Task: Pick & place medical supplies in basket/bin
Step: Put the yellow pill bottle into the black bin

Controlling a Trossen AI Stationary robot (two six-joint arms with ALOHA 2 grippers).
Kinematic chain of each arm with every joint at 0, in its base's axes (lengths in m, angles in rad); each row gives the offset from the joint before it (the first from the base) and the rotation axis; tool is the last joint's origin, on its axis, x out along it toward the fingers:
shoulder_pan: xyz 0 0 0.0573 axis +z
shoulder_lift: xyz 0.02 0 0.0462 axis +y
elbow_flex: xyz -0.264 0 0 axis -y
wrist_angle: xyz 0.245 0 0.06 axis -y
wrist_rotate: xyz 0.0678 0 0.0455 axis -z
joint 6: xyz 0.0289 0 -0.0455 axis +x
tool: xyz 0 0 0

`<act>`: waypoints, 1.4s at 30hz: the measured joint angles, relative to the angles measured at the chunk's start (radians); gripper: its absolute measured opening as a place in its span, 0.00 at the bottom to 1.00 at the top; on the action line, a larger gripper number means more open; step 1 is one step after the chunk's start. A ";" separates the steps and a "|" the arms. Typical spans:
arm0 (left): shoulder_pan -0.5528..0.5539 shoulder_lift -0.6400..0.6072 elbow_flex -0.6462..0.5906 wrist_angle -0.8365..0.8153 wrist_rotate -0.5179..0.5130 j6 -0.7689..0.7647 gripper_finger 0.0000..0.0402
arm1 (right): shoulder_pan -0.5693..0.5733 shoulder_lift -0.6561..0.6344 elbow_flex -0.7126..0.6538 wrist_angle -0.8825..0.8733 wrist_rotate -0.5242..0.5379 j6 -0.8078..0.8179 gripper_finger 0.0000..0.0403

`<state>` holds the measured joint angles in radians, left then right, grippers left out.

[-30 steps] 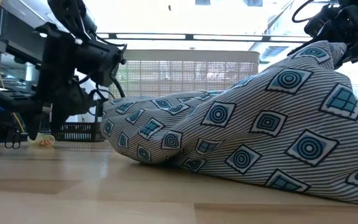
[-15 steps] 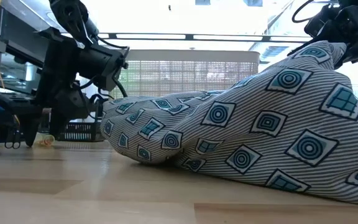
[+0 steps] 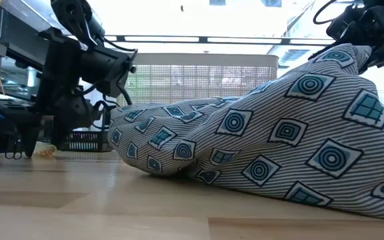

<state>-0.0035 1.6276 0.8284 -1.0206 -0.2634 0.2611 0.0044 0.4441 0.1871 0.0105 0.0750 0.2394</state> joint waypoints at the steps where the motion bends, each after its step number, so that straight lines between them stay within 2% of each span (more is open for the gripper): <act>1: -0.003 0.000 0.000 0.000 0.000 0.000 0.54 | 0.000 0.000 0.000 0.000 0.000 0.000 0.77; 9: -0.022 0.000 0.000 -0.005 -0.019 -0.007 0.52 | 0.000 0.000 0.000 0.000 0.000 0.000 0.77; 19: -0.022 0.000 0.000 -0.008 -0.029 -0.024 0.34 | 0.000 0.000 0.000 0.000 0.000 0.000 0.77; 25: -0.022 0.000 0.000 -0.014 -0.029 -0.040 0.26 | 0.000 0.000 0.000 0.000 0.000 0.000 0.77; 37: -0.023 0.000 0.000 -0.036 -0.022 -0.061 0.24 | 0.000 0.000 0.000 0.000 0.000 0.000 0.77; 42: -0.051 0.000 0.046 -0.103 -0.019 -0.115 0.24 | 0.000 0.000 0.000 0.000 0.000 0.000 0.77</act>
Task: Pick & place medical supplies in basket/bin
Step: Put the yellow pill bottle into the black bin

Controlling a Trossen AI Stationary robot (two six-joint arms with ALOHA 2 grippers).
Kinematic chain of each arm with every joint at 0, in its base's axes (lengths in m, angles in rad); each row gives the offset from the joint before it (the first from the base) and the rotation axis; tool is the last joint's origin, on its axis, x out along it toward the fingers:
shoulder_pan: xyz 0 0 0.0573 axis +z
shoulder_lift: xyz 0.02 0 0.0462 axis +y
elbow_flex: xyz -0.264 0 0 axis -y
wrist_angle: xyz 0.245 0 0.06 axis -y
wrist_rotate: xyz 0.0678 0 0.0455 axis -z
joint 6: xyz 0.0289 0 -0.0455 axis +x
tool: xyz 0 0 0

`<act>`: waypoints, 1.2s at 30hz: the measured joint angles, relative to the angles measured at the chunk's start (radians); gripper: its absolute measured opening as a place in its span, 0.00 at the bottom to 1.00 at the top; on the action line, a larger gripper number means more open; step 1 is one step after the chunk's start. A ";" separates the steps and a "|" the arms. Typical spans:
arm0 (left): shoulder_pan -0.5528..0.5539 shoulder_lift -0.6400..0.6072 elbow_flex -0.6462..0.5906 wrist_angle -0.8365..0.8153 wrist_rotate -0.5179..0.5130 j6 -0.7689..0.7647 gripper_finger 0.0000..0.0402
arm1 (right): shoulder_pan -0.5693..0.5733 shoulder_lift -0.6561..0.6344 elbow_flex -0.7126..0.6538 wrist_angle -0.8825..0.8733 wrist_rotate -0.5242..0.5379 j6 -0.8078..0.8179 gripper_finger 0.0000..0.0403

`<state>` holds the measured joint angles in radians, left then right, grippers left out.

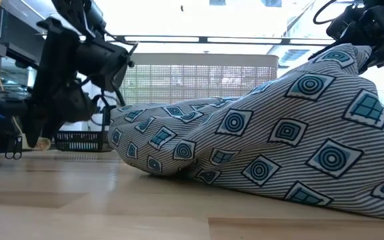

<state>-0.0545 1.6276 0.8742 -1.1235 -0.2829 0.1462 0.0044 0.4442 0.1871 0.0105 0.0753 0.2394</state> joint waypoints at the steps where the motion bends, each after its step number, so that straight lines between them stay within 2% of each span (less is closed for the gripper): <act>1: -0.010 0.000 0.016 -0.017 0.000 -0.010 0.24 | 0.000 0.000 0.000 0.000 0.000 0.000 0.77; 14: -0.167 -0.023 0.206 -0.047 0.000 -0.125 0.24 | 0.000 0.000 0.000 -0.001 0.000 0.000 0.77; 24: -0.195 -0.036 0.232 -0.029 0.000 -0.190 0.24 | 0.000 0.000 0.000 -0.001 0.000 0.000 0.77; 29: -0.191 -0.120 0.232 -0.031 -0.024 -0.197 0.24 | 0.000 0.000 0.000 -0.001 0.000 0.000 0.77; 36: -0.142 -0.277 0.215 -0.058 -0.117 -0.237 0.24 | 0.000 0.000 0.000 -0.001 0.000 0.000 0.77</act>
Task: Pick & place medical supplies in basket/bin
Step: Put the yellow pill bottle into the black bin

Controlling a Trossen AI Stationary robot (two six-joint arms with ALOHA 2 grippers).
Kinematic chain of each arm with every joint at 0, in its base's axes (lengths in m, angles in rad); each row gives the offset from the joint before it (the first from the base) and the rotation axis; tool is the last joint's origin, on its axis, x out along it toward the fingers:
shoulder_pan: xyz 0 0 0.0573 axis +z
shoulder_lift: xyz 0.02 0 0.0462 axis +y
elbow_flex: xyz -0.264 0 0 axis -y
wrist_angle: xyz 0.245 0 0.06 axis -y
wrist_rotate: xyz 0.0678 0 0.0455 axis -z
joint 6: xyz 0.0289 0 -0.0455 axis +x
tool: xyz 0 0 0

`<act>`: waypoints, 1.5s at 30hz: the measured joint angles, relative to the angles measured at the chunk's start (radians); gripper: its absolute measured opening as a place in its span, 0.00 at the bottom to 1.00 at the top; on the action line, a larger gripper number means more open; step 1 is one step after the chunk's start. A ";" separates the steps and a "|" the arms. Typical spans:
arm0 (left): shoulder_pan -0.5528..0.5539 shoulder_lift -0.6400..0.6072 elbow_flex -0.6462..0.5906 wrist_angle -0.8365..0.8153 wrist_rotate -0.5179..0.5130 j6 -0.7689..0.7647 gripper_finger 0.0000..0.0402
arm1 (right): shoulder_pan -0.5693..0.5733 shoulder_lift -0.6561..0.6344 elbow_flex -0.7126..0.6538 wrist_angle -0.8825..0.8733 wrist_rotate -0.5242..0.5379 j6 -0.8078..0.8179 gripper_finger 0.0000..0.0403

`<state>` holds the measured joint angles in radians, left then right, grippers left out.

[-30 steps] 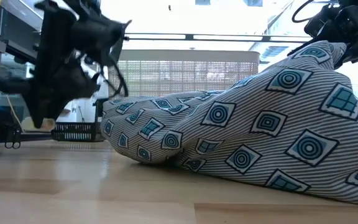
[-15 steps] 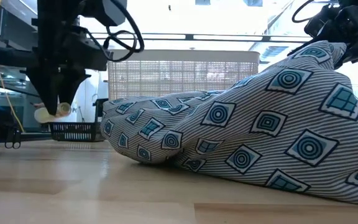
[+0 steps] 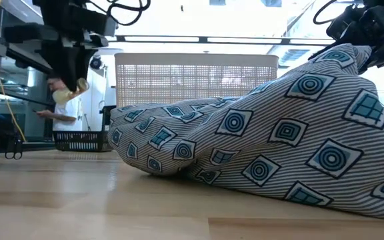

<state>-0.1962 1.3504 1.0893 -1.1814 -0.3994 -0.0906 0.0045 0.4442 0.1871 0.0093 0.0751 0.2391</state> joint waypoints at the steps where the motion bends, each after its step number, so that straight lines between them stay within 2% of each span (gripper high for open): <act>1: 0.016 -0.020 -0.008 0.002 -0.006 -0.014 0.24 | 0.000 0.000 0.000 0.000 0.000 0.000 0.77; 12: 0.265 -0.135 -0.086 0.010 -0.031 -0.108 0.24 | 0.000 0.000 0.000 0.000 0.000 0.000 0.77; 17: 0.399 -0.160 -0.086 0.059 -0.026 -0.092 0.24 | 0.000 0.000 0.000 0.000 0.000 0.000 0.77; 22: 0.515 -0.180 -0.086 0.104 0.027 -0.054 0.24 | 0.000 0.000 0.000 0.000 0.000 0.000 0.77; 31: 0.734 -0.179 -0.086 0.173 0.049 0.008 0.24 | 0.000 0.000 0.000 0.000 0.000 0.000 0.77; 38: 0.874 -0.179 -0.086 0.245 0.049 -0.018 0.24 | 0.000 0.000 0.000 0.000 0.000 0.000 0.77; 45: 0.987 -0.144 -0.086 0.251 0.046 -0.038 0.24 | 0.000 0.000 0.000 0.000 0.000 0.000 0.77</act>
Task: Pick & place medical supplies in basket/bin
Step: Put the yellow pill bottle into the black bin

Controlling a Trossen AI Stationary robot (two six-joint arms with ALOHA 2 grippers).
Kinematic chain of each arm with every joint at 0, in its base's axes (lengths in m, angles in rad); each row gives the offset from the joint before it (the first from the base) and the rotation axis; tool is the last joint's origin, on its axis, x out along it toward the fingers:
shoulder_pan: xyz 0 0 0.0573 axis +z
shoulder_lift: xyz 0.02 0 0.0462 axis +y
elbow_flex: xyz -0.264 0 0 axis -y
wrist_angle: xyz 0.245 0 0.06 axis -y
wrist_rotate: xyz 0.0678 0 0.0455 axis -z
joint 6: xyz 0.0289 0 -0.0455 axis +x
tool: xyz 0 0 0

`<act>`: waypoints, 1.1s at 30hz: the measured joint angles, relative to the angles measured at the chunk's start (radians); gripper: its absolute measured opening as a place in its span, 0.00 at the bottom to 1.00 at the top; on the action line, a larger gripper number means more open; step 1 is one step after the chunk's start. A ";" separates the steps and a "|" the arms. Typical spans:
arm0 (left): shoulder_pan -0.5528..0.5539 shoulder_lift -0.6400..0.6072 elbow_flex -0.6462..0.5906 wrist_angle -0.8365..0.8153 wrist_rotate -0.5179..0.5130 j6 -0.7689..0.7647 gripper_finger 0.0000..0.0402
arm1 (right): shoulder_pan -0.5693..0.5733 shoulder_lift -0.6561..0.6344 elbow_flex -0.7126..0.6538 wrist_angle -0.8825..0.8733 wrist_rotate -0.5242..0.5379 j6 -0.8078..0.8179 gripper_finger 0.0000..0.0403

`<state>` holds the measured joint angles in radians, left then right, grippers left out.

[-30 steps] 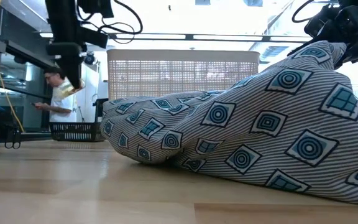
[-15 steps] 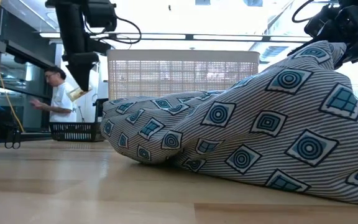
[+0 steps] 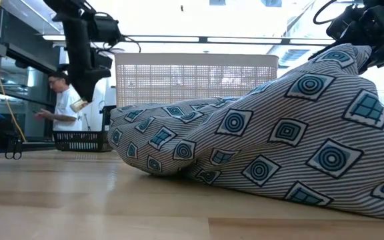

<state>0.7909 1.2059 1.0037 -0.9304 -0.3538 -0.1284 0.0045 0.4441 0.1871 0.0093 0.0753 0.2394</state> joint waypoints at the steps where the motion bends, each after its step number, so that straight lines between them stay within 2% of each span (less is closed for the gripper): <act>1: 0.012 0.012 0.000 0.001 -0.001 0.000 0.24 | 0.000 0.000 0.000 0.000 0.000 0.000 0.77; 12: 0.088 0.187 0.000 0.106 -0.001 0.001 0.24 | 0.000 0.000 0.000 0.000 0.000 0.000 0.77; 21: 0.115 0.286 0.000 0.113 -0.001 -0.042 0.24 | 0.000 0.000 0.000 0.000 0.000 0.000 0.77; 28: 0.117 0.309 0.000 0.116 -0.004 -0.056 0.24 | 0.000 0.000 0.000 0.000 0.000 0.000 0.77; 33: 0.117 0.309 0.000 0.117 -0.006 -0.072 0.29 | 0.000 0.000 0.000 0.000 0.000 0.000 0.77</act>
<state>0.9081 1.5150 1.0035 -0.8135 -0.3599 -0.2006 0.0044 0.4442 0.1871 0.0093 0.0752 0.2391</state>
